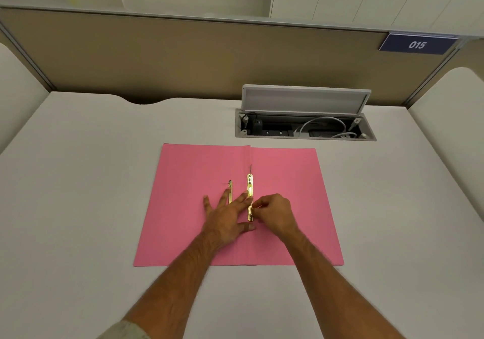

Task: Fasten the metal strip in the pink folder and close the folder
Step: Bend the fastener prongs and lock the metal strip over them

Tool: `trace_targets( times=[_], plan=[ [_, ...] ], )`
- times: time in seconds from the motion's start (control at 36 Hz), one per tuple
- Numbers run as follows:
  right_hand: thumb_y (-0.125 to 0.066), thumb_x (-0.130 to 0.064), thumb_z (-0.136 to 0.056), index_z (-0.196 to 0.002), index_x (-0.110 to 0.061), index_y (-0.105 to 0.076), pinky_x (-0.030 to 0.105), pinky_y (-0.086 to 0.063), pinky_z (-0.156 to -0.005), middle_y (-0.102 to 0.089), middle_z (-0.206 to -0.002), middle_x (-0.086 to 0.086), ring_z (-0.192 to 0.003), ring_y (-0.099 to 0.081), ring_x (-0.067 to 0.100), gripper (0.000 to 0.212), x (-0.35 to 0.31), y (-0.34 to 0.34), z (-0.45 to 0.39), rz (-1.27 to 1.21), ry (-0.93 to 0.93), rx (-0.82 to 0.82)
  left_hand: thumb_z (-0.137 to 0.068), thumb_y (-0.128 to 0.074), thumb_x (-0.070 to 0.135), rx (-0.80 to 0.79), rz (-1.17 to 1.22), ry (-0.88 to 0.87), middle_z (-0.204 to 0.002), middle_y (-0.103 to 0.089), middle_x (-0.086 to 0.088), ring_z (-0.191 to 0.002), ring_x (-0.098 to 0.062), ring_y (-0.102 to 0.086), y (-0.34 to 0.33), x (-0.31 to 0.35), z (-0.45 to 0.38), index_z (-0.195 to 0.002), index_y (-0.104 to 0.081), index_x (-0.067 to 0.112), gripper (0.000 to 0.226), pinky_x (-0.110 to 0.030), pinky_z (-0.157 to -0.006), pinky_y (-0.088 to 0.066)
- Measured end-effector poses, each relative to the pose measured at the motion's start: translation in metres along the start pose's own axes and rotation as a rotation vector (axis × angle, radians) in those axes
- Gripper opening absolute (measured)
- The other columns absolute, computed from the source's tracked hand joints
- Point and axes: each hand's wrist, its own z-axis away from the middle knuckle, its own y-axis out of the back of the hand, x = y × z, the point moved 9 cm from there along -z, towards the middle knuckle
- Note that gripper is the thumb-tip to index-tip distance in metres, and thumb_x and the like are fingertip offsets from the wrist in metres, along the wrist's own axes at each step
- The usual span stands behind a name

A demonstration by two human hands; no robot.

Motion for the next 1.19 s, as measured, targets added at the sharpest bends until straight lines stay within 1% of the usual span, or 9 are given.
trace_targets(
  times=[0.14,0.31,0.56,0.67,0.78,0.86,0.92,1.03,1.19],
  plan=[
    [-0.067,-0.014,-0.087,-0.099,-0.015,-0.082,0.041,-0.056,-0.087,-0.081,-0.094,0.003,-0.087,-0.074,0.023,0.019,-0.004,0.001,0.016,0.103,0.158,0.084,-0.094,-0.049,0.064,-0.076,-0.043,-0.031,-0.164,0.007,0.031,-0.155,-0.022,0.020,-0.003,-0.002,-0.001,-0.158,-0.004,0.049,0.080,-0.078,-0.108,0.015],
    [-0.065,-0.022,-0.092,-0.122,-0.020,-0.072,0.045,-0.053,-0.092,-0.079,-0.094,0.000,-0.089,-0.071,0.021,0.031,-0.009,-0.002,0.027,0.144,0.203,0.129,-0.096,-0.057,0.049,-0.139,-0.046,-0.042,-0.165,0.008,0.028,-0.154,-0.024,0.022,-0.002,-0.001,-0.001,-0.158,-0.001,0.048,0.084,-0.078,-0.107,0.014],
    [-0.059,-0.018,-0.092,-0.094,-0.011,-0.078,0.043,-0.053,-0.083,-0.076,-0.088,0.007,-0.083,-0.066,0.028,0.020,-0.027,-0.001,0.025,0.285,0.247,0.139,-0.095,-0.059,0.049,-0.125,-0.045,-0.033,-0.165,0.006,0.029,-0.155,-0.023,0.020,-0.001,-0.001,0.000,-0.158,-0.003,0.050,0.084,-0.077,-0.108,0.015],
    [-0.055,-0.017,-0.095,-0.095,-0.007,-0.076,0.043,-0.049,-0.077,-0.073,-0.089,0.013,-0.088,-0.062,0.033,0.023,-0.024,-0.008,0.036,0.450,0.339,0.135,-0.096,-0.058,0.050,-0.129,-0.057,-0.027,-0.165,0.006,0.028,-0.155,-0.022,0.020,-0.002,-0.001,-0.001,-0.158,-0.003,0.048,0.083,-0.078,-0.108,0.013],
    [-0.073,0.000,-0.080,-0.076,0.004,-0.074,0.043,-0.051,-0.061,-0.068,-0.070,0.019,-0.072,-0.061,0.038,0.006,-0.025,-0.018,0.048,0.549,0.401,0.164,-0.096,-0.057,0.052,-0.127,-0.067,-0.026,-0.166,0.006,0.027,-0.155,-0.023,0.019,-0.002,-0.002,-0.001,-0.158,-0.002,0.048,0.083,-0.078,-0.108,0.014],
    [-0.079,0.006,-0.070,-0.069,0.004,-0.073,0.040,-0.052,-0.055,-0.066,-0.063,0.018,-0.065,-0.061,0.038,0.006,-0.028,-0.023,0.052,0.568,0.409,0.178,-0.096,-0.056,0.053,-0.131,-0.070,-0.025,-0.165,0.007,0.028,-0.155,-0.022,0.020,-0.003,-0.002,-0.002,-0.158,-0.001,0.048,0.083,-0.077,-0.108,0.014],
    [-0.075,0.004,-0.076,-0.075,0.005,-0.075,0.041,-0.052,-0.062,-0.068,-0.068,0.019,-0.071,-0.062,0.038,0.001,-0.030,-0.026,0.052,0.607,0.410,0.177,-0.096,-0.055,0.055,-0.130,-0.070,-0.028,-0.166,0.007,0.027,-0.155,-0.022,0.020,-0.003,-0.002,-0.002,-0.158,-0.002,0.048,0.083,-0.078,-0.108,0.014],
    [-0.049,-0.011,-0.098,-0.114,0.000,-0.069,0.040,-0.041,-0.090,-0.070,-0.105,0.018,-0.101,-0.057,0.033,0.028,-0.029,-0.037,0.045,0.681,0.329,0.098,-0.096,-0.056,0.052,-0.132,-0.063,-0.037,-0.166,0.006,0.027,-0.155,-0.023,0.020,-0.003,-0.001,-0.002,-0.159,-0.003,0.046,0.083,-0.079,-0.108,0.013],
    [-0.049,-0.012,-0.099,-0.119,-0.001,-0.066,0.036,-0.042,-0.086,-0.071,-0.107,0.017,-0.099,-0.059,0.031,0.029,-0.037,-0.041,0.044,0.614,0.235,0.113,-0.098,-0.056,0.041,-0.133,-0.063,-0.029,-0.166,0.006,0.026,-0.156,-0.025,0.018,-0.002,0.000,-0.001,-0.159,-0.005,0.047,0.080,-0.078,-0.109,0.014]
  ],
)
